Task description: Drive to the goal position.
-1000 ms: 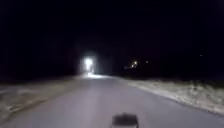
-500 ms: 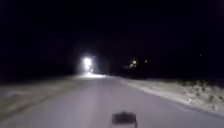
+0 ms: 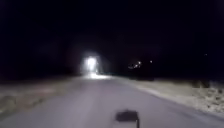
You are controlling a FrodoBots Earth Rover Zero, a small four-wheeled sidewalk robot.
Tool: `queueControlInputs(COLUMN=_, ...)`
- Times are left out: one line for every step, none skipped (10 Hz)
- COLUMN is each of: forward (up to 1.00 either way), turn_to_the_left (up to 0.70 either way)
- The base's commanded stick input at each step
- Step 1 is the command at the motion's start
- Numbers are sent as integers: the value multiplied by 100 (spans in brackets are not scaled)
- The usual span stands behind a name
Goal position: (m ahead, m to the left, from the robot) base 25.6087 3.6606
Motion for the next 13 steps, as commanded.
queueControlInputs(forward=100, turn_to_the_left=0)
queueControlInputs(forward=100, turn_to_the_left=0)
queueControlInputs(forward=100, turn_to_the_left=0)
queueControlInputs(forward=100, turn_to_the_left=0)
queueControlInputs(forward=100, turn_to_the_left=0)
queueControlInputs(forward=100, turn_to_the_left=0)
queueControlInputs(forward=100, turn_to_the_left=0)
queueControlInputs(forward=100, turn_to_the_left=0)
queueControlInputs(forward=100, turn_to_the_left=0)
queueControlInputs(forward=100, turn_to_the_left=0)
queueControlInputs(forward=100, turn_to_the_left=0)
queueControlInputs(forward=100, turn_to_the_left=0)
queueControlInputs(forward=100, turn_to_the_left=0)
